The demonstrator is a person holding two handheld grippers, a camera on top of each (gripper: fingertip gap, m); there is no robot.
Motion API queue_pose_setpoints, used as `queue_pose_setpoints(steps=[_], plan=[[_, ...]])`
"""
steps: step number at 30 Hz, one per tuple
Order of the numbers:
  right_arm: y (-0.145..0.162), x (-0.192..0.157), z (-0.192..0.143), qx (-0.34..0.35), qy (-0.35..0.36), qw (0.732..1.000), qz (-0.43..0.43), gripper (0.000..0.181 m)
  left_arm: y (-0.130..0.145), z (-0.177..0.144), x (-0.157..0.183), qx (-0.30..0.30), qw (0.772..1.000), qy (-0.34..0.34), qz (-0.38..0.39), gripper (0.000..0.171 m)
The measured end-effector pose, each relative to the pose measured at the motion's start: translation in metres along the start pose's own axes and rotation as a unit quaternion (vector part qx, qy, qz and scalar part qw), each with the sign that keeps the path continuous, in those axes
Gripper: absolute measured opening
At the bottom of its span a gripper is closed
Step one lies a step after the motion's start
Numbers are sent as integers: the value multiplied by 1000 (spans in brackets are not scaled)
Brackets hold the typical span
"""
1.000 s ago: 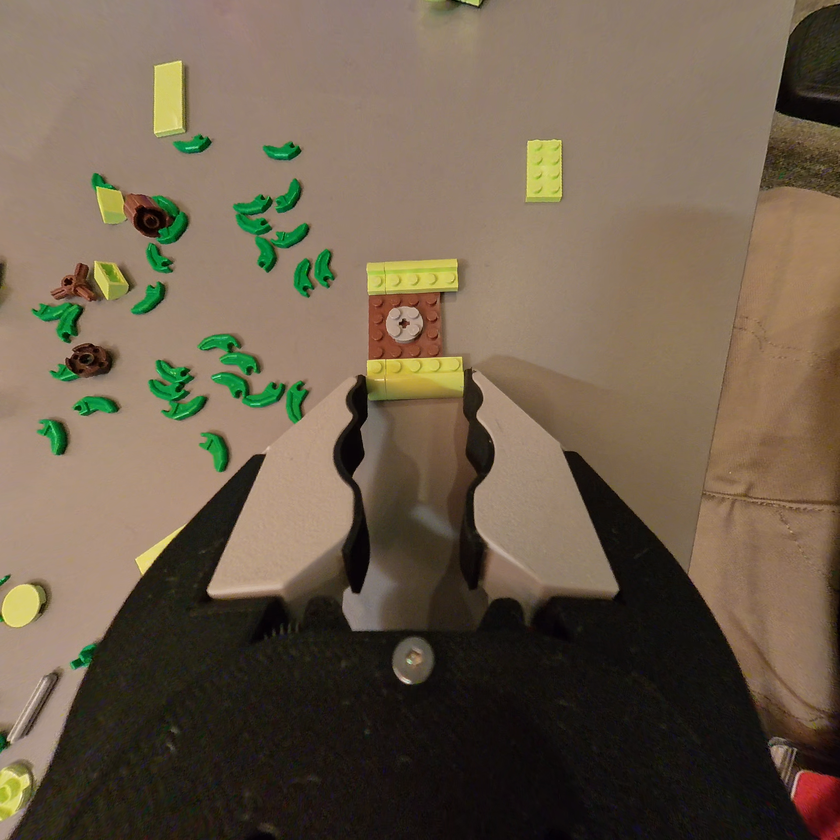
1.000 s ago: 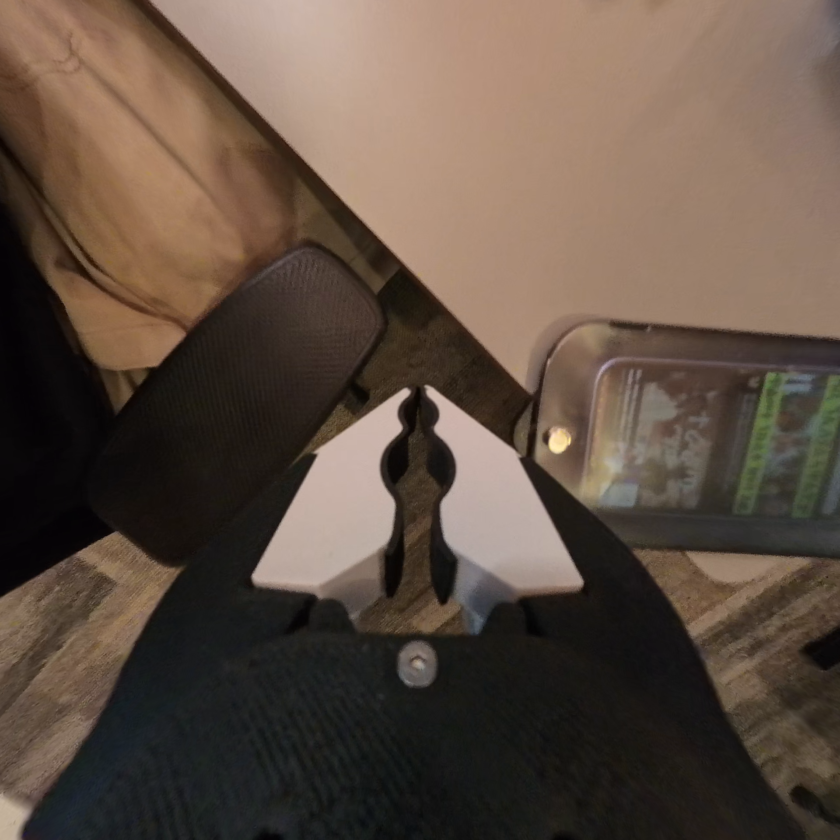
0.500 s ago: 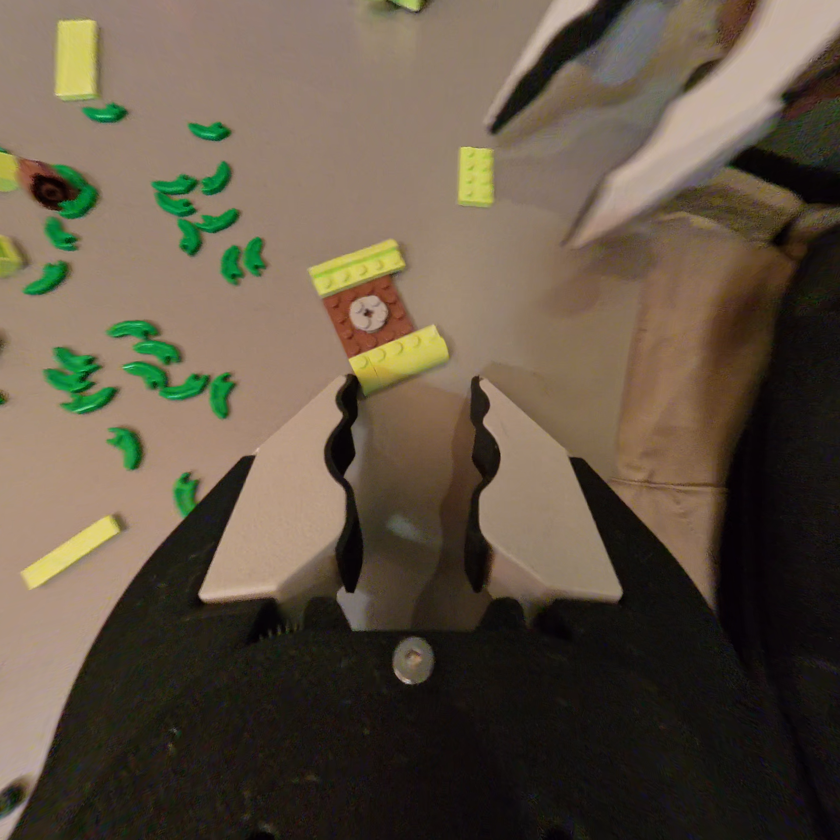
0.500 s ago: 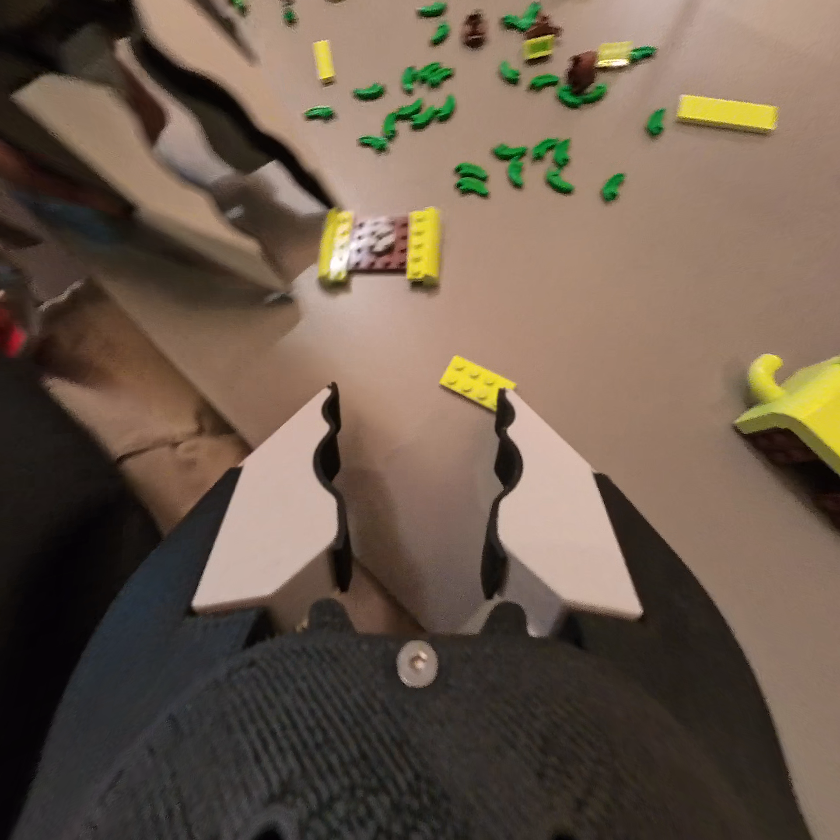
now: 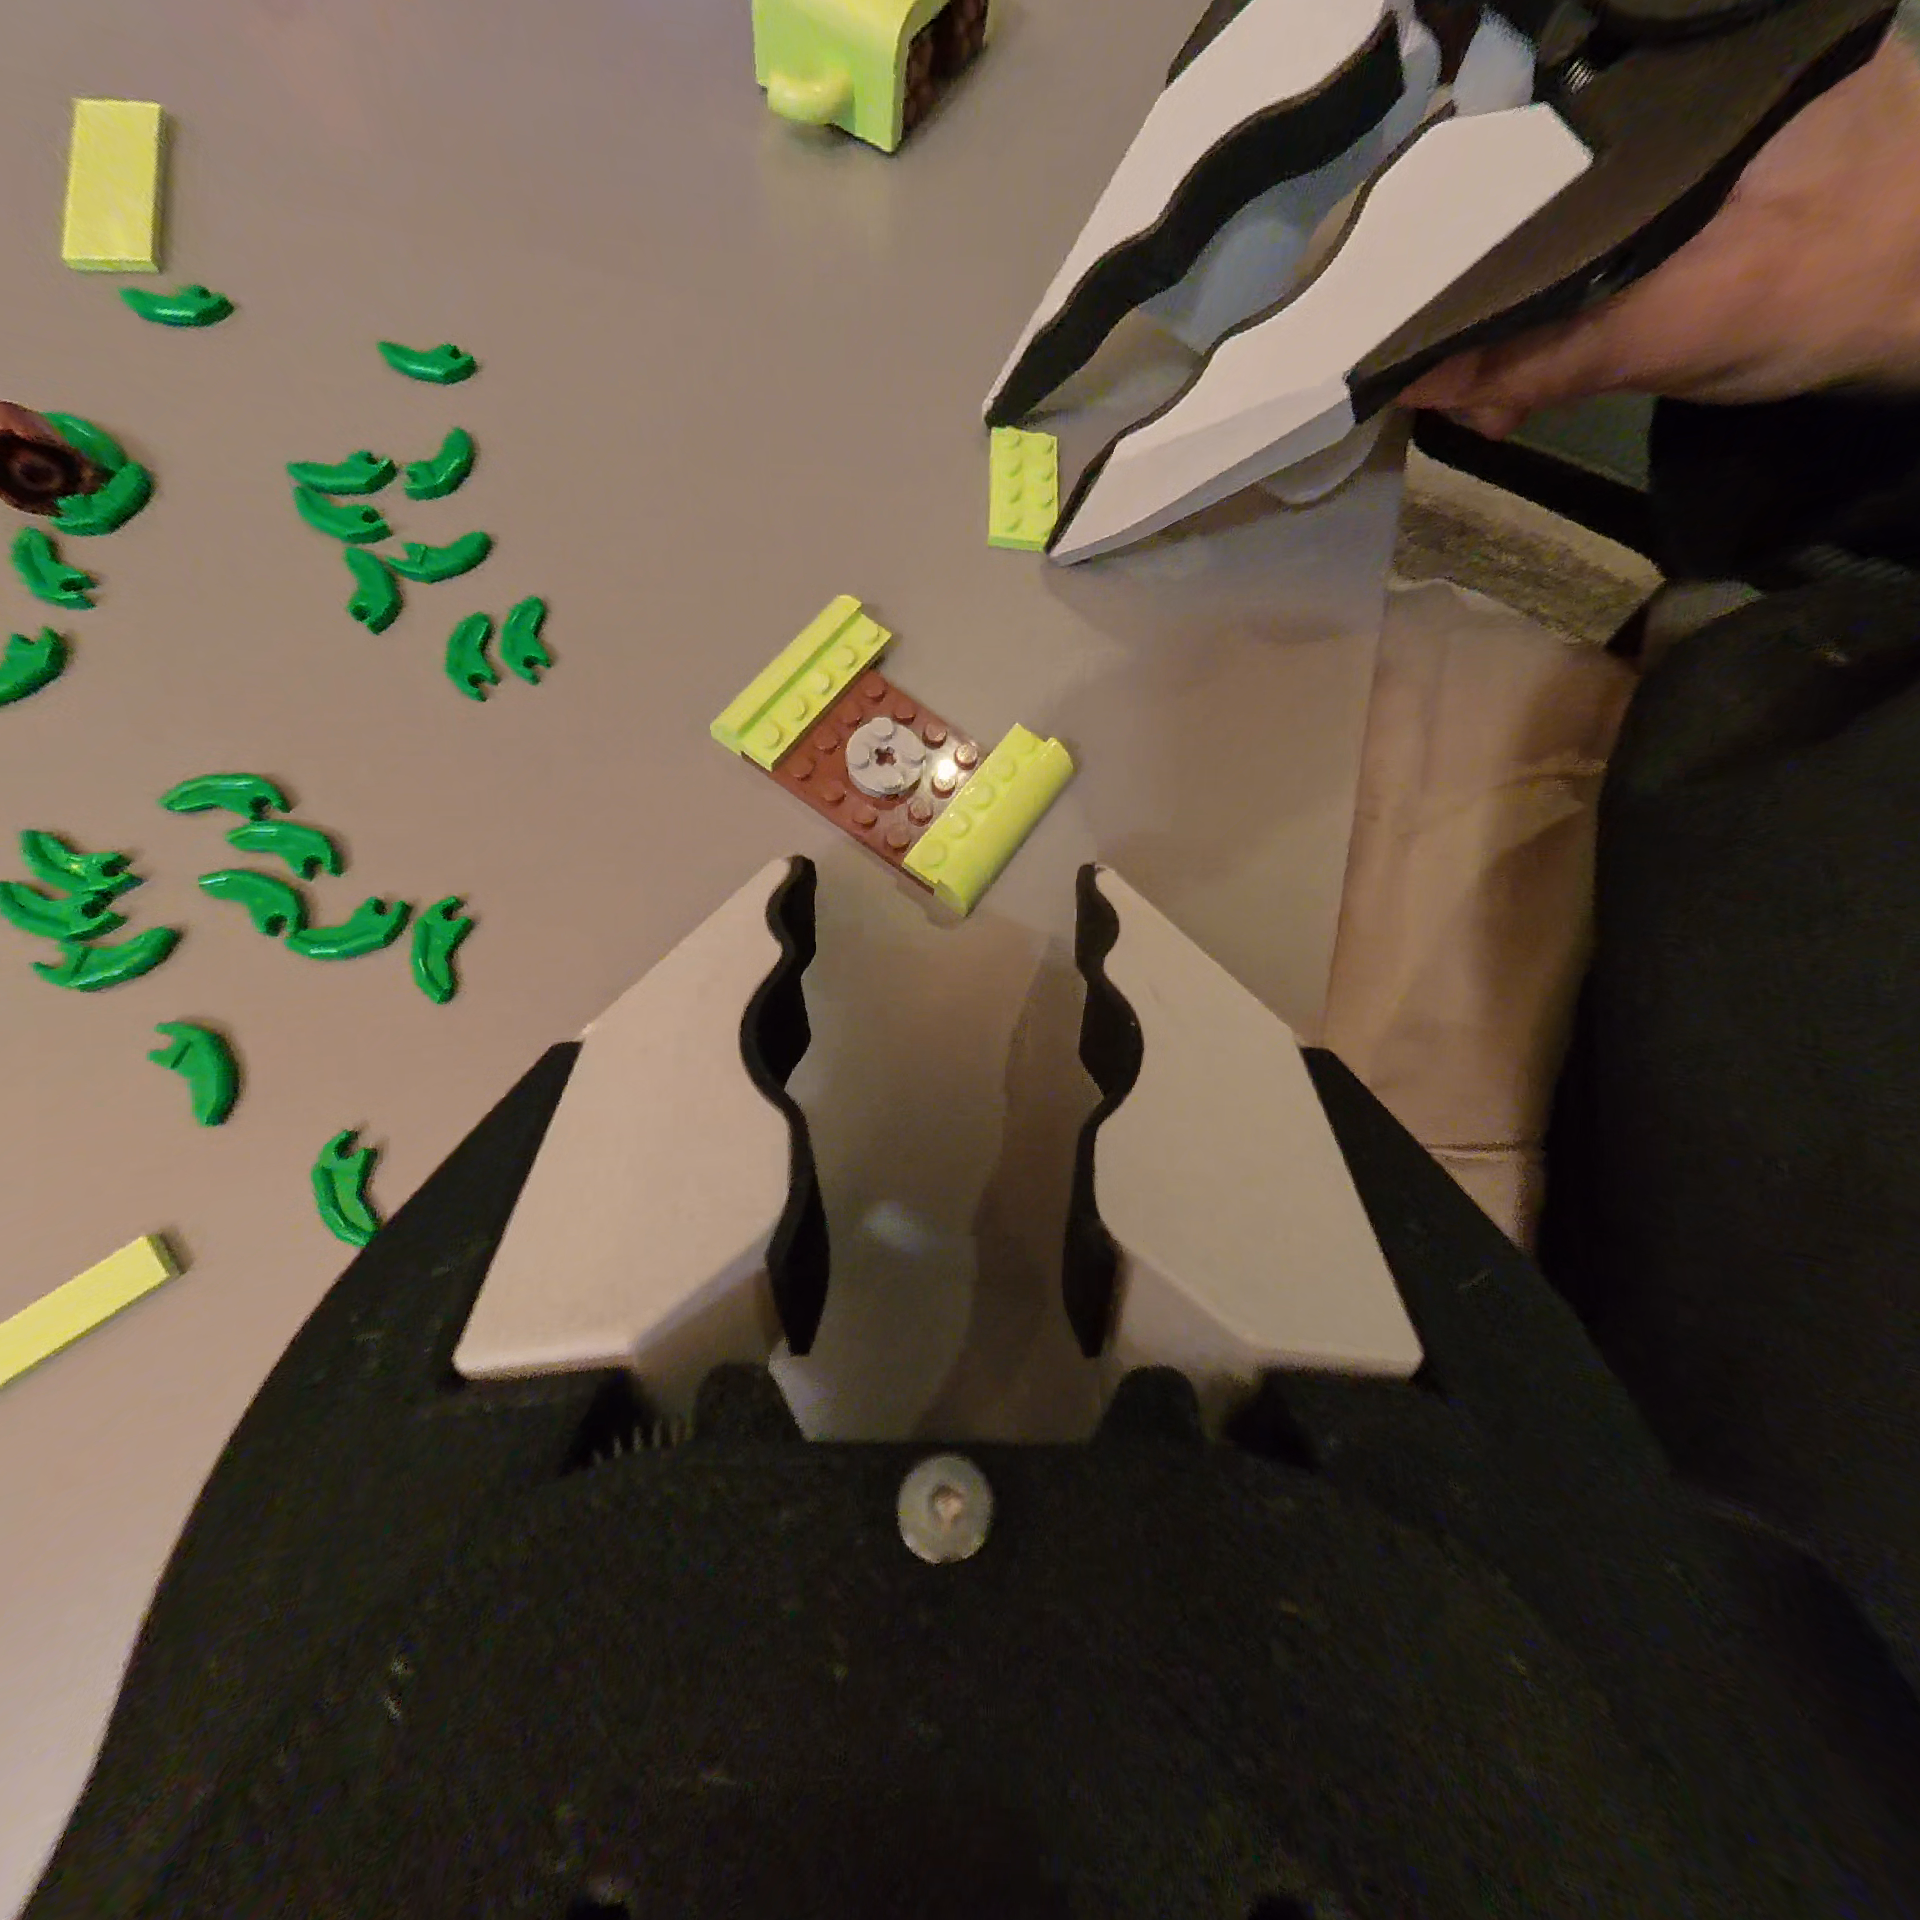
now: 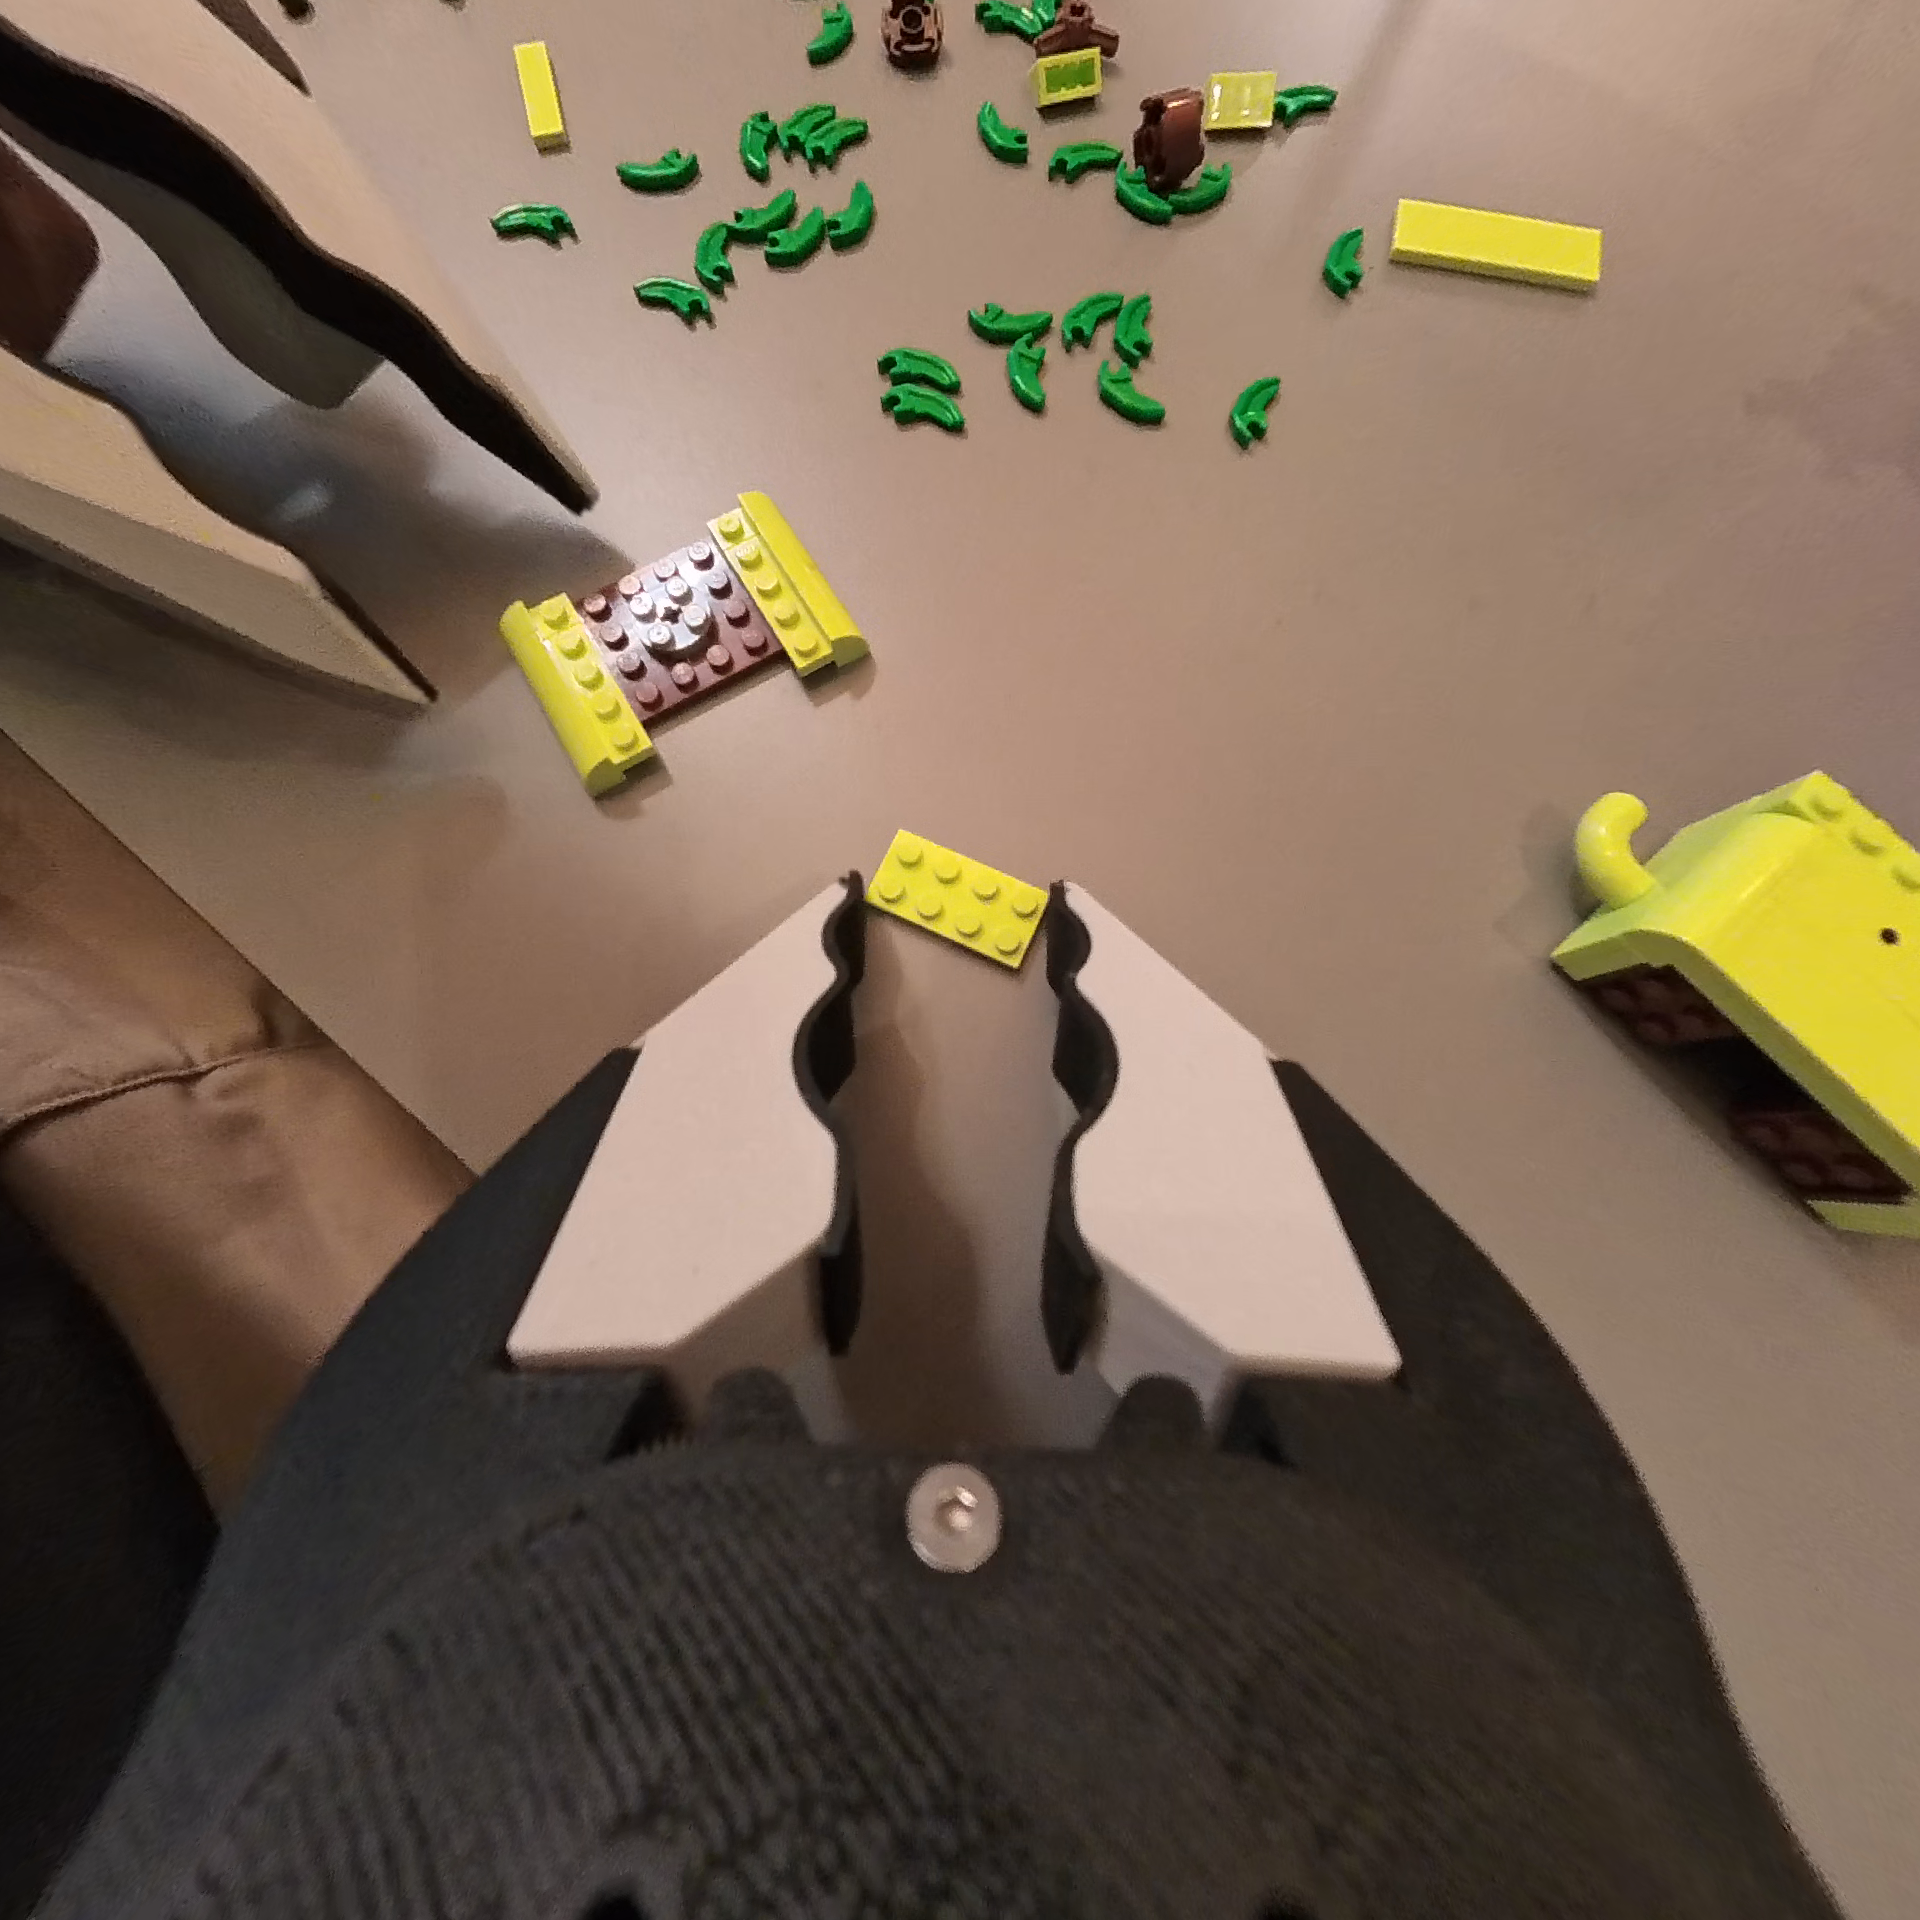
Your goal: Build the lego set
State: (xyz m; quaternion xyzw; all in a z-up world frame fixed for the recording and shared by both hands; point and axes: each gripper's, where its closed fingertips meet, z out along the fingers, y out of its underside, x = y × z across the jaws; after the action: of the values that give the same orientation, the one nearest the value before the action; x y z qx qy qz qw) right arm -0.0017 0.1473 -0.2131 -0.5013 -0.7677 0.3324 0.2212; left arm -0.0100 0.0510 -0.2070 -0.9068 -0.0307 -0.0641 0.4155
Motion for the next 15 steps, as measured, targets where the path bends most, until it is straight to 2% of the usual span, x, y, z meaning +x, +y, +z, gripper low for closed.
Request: queue_pose_setpoints(steps=[4,10,12,15], plan=[[0,0,-1,8,-12,1000,4,34,6,6,1,-27,999,-12,17,50],[-5,-6,1,14,-42,999,6,33,5,6,-1,-25,1000,-10,11,50],[-17,-16,-1,36,-77,996,-17,33,4,6,-1,-23,1000,-9,8,51],[-36,-38,-6,67,-152,981,-104,33,1,6,-1,-16,1000,-10,10,51]])
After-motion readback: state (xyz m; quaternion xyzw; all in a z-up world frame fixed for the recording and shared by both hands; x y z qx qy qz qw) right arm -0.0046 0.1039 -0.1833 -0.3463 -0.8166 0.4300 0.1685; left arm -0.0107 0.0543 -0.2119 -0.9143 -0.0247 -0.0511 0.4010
